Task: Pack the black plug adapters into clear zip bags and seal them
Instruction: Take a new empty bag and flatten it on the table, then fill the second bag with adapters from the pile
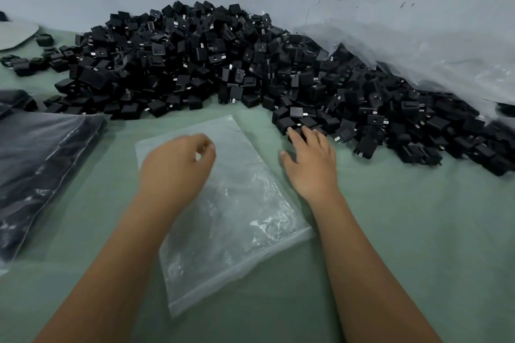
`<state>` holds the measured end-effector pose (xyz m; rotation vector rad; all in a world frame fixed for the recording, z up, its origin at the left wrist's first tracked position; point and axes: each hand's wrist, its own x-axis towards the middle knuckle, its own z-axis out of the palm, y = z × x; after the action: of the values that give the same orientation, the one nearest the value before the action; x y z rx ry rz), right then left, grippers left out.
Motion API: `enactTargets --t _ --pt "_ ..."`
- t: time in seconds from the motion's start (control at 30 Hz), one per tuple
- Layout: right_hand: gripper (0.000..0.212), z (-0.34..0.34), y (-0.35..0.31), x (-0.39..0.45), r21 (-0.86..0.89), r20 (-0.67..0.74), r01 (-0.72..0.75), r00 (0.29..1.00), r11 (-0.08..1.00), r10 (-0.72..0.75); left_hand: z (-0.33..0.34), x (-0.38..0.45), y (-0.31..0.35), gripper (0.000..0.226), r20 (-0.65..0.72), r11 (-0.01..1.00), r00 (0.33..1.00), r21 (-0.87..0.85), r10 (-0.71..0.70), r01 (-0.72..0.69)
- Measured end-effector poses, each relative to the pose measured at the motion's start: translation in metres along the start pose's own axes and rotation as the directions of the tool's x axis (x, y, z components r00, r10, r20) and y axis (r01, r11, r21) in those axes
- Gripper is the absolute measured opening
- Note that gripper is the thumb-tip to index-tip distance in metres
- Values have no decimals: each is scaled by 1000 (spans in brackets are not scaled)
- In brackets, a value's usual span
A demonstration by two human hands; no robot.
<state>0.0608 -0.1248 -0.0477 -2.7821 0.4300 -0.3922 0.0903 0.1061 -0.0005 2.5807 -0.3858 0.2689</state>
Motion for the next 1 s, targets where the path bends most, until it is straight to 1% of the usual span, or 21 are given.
enactTargets --t 0.03,0.07,0.1,0.13,0.17,0.2,0.23,0.3,0.37,0.4,0.43,0.47,0.53,0.57,0.6,0.67,0.73,0.8,0.87,0.93,1.0 --pt "47 0 0 0 -15 -75 12 997 1000 -13 -3 -12 8 34 84 1000 996 1 30 -31" --pt "38 -1 -1 -2 -33 -154 25 988 999 -30 -3 -23 12 44 196 996 978 35 72 -80" --pt "27 -3 -1 -4 -48 -219 37 975 998 -46 -3 -33 15 62 347 989 933 75 94 -128" --pt "18 -4 -2 -7 -48 -259 43 964 998 -54 0 -42 16 81 510 979 857 123 78 -162" --pt "12 -4 -2 -10 -26 -276 43 960 999 -49 5 -47 15 95 630 966 775 174 41 -192" --pt "11 -5 -2 -13 18 -277 37 960 999 -30 11 -51 13 100 695 952 719 213 10 -219" --pt "12 -5 -2 -16 79 -269 21 963 997 1 17 -51 11 97 710 947 704 226 1 -230" --pt "22 -6 -1 -20 202 -238 -26 968 979 75 26 -47 8 83 656 950 755 214 32 -226" --pt "41 -8 2 -25 244 -197 -68 973 967 118 30 -42 8 77 571 944 819 237 58 -231" --pt "45 -8 4 -28 250 -180 -90 974 964 138 31 -41 9 75 535 937 843 259 62 -234" --pt "42 -8 5 -31 262 -170 -109 973 959 157 31 -41 11 73 492 929 868 283 72 -238" --pt "34 -8 7 -35 290 -166 -126 970 949 179 31 -43 15 69 432 921 897 305 92 -242" --pt "15 -10 9 -43 406 -160 -160 957 900 242 30 -48 22 55 293 922 943 298 159 -248" --pt "10 -13 9 -47 482 -155 -176 947 858 281 29 -50 26 51 256 934 949 255 184 -250" --pt "10 -15 9 -52 563 -153 -185 934 805 322 29 -51 28 51 261 949 945 194 195 -249" --pt "18 -22 4 -62 716 -166 -170 900 677 403 31 -52 30 58 359 964 913 102 194 -245" --pt "29 -26 -7 -70 819 -180 -123 872 560 456 36 -49 30 61 449 960 871 87 199 -265" --pt "40 -24 -23 -78 868 -186 -63 879 492 440 44 -47 30 58 458 960 864 77 206 -270" --pt "46 -19 -40 -84 880 -191 -9 909 475 371 49 -47 30 55 410 962 884 58 222 -269" --pt "41 -13 -53 -90 846 -216 48 942 531 259 50 -49 30 53 357 965 901 -3 245 -261" --pt "29 -10 -57 -94 772 -263 113 953 626 151 47 -55 29 49 232 964 936 -89 266 -252"
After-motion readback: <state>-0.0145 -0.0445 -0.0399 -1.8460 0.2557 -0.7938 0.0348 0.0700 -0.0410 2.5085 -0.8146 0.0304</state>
